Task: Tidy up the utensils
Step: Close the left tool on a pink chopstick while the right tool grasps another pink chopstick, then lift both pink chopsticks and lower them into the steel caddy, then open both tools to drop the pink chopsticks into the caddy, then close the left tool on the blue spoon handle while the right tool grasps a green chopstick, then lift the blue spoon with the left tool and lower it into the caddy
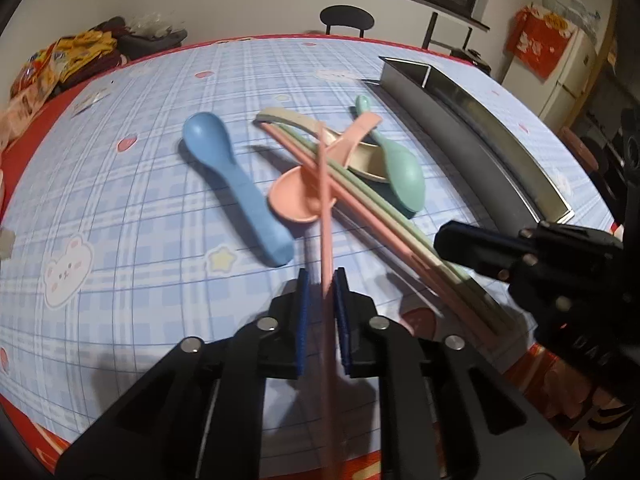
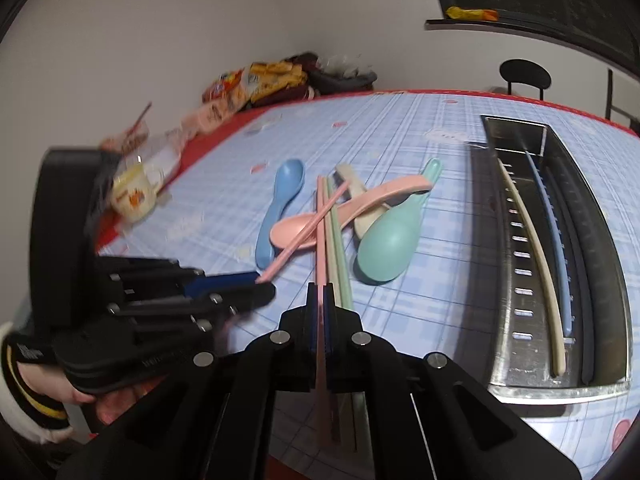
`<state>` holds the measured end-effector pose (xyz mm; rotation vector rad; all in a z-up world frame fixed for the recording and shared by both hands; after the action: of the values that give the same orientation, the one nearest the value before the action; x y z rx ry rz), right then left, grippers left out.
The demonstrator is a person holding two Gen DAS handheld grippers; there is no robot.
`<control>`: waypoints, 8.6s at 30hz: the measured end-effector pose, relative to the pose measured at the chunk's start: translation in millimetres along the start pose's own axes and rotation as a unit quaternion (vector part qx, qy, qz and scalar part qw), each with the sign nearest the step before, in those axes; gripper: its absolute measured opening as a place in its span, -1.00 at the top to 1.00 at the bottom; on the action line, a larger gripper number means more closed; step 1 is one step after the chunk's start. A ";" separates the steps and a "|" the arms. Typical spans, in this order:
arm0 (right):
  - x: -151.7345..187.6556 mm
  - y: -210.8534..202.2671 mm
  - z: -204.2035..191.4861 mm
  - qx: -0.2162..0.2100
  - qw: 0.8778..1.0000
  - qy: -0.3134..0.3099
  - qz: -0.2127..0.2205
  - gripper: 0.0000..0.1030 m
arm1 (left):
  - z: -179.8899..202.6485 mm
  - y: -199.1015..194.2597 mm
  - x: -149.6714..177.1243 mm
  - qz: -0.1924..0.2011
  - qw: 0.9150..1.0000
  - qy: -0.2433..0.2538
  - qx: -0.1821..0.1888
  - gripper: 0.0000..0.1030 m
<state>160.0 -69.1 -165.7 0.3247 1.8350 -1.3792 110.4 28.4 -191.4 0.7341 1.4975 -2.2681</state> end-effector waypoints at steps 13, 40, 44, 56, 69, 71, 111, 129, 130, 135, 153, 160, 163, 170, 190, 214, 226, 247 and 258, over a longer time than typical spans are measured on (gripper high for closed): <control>0.6 13.3 -16.6 0.036 0.997 -0.056 -0.027 0.92 | -18.2 -6.8 4.7 0.036 0.996 -0.051 0.064 0.75; -1.5 13.0 -11.1 0.054 0.998 -0.035 -0.018 0.87 | -19.0 -15.1 6.8 0.062 0.994 -0.050 0.077 0.79; -3.8 10.6 -7.5 0.042 0.999 -0.021 -0.011 0.87 | -20.5 -24.3 6.6 0.084 0.992 -0.051 0.077 0.80; -6.7 1.6 -3.6 0.024 1.000 -0.004 0.012 0.87 | -24.0 -39.9 7.7 0.120 0.987 -0.057 0.091 0.80; -9.3 -9.8 13.5 -0.014 0.998 0.045 0.031 0.87 | -29.9 -52.4 7.6 0.143 0.984 -0.074 0.081 0.80; -12.3 -15.2 20.7 -0.031 0.997 0.062 0.036 0.87 | -29.5 -57.0 4.0 0.146 0.982 -0.083 0.082 0.80; -27.7 -12.4 178.9 0.089 0.968 0.227 0.060 0.87 | 94.9 88.9 -116.6 0.110 0.961 -0.159 0.197 0.81; -36.8 -32.5 176.7 0.144 0.960 0.209 0.119 -0.85 | 80.7 23.3 -128.8 0.170 0.974 -0.088 0.120 -0.82; -37.0 -33.4 176.8 0.149 0.959 0.207 0.121 -0.89 | 77.4 16.8 -127.6 0.176 0.974 -0.086 0.113 -0.83; -40.2 -34.5 169.5 0.188 0.957 0.175 0.132 -0.89 | 57.7 -8.7 -123.6 0.183 0.978 -0.077 0.066 -0.88; -52.6 -53.2 89.4 0.132 0.974 0.070 0.169 -0.89 | -57.4 -86.3 -47.4 0.182 0.981 -0.058 -0.046 -0.88; -36.2 -33.4 27.7 0.082 0.991 -0.003 0.105 -0.89 | -56.5 -85.4 -43.8 0.178 0.984 -0.027 0.009 -0.88; -28.3 -24.5 10.0 0.088 0.992 -0.035 0.081 -0.67 | -55.2 -78.3 -45.7 0.167 0.985 -0.014 0.026 -0.86; -24.6 -6.8 -3.4 0.078 0.996 -0.023 0.042 0.10 | -49.4 -75.3 -81.9 0.138 0.988 -0.002 0.074 -0.52; -5.8 21.6 -23.0 0.117 0.991 -0.067 -0.014 0.72 | -74.2 -22.5 -58.7 0.085 0.982 -0.076 0.152 0.07; -6.6 32.2 -16.8 0.093 0.994 -0.038 -0.041 0.88 | -91.5 -0.5 -54.0 0.073 0.971 -0.140 0.178 0.32; -7.1 34.1 -17.3 0.097 0.994 -0.041 -0.042 0.88 | -86.7 10.8 -53.8 0.062 0.971 -0.147 0.177 0.33; -6.8 33.7 -14.4 0.109 0.993 -0.032 -0.039 0.88 | -70.4 18.6 -57.7 0.060 0.985 -0.095 0.133 0.79; -9.2 23.5 -13.2 0.080 0.997 -0.017 -0.015 0.88 | -75.3 -11.1 -62.2 0.125 0.977 -0.094 0.144 0.79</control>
<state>174.8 -46.3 -174.1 0.3547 1.7118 -1.5474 173.2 101.2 -170.8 0.7166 0.9458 -2.3068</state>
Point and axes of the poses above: each gripper's, at about its wrist camera, not at the fingertips, and y roughly the way its jaws point, z to its right, x to its underside, the point moved 5 cm from there along y, roughly the way its jaws point, and after that the axes turned 15 degrees about x, right-handed, at the moved point
